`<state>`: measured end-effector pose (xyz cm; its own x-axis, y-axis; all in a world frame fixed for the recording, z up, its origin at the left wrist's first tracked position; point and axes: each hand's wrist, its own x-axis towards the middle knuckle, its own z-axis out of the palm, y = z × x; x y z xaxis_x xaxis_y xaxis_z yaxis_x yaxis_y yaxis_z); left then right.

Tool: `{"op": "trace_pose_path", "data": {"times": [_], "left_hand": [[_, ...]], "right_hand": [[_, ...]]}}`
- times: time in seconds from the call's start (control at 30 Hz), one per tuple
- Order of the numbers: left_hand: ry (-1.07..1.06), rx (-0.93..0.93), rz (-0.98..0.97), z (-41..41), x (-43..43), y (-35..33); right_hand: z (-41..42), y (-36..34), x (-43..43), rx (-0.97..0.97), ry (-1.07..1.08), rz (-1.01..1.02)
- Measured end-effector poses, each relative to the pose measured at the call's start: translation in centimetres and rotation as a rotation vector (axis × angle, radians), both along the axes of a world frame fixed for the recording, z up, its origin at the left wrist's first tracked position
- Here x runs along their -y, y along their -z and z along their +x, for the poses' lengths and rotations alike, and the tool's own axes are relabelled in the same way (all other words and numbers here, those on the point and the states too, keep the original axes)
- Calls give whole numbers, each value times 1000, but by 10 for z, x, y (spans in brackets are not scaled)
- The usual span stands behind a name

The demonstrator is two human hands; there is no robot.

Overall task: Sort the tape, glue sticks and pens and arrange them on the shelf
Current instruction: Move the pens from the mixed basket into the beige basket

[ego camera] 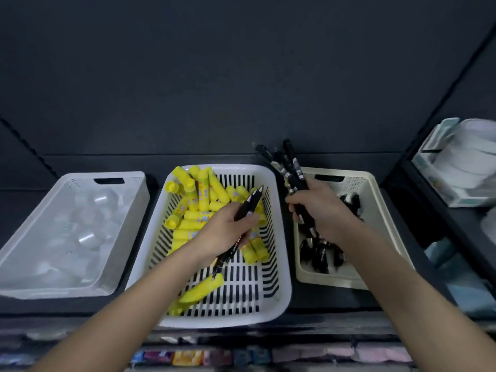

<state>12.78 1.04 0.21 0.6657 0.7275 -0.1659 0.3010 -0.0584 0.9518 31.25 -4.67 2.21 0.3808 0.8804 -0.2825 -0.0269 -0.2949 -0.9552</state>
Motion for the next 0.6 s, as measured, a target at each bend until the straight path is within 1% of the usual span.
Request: {"op": "trace_pose_path", "data": {"times": [0.1, 0.17, 0.23, 0.3, 0.4, 0.6], "left_hand": [[-125, 122, -238, 37, 5, -11], [-140, 182, -377, 64, 9, -15], [-137, 222, -471, 91, 15, -15], [-150, 227, -541, 115, 20, -11], [-163, 179, -552, 144, 25, -4], [-93, 0, -388, 166, 31, 5]], "right_hand": [[22, 5, 15, -105, 95, -12], [36, 10, 26, -167, 176, -17], [50, 14, 35, -226, 254, -19], [62, 19, 45, -216, 292, -27], [74, 26, 56, -135, 289, -57], [83, 40, 63, 63, 235, -164]]}}
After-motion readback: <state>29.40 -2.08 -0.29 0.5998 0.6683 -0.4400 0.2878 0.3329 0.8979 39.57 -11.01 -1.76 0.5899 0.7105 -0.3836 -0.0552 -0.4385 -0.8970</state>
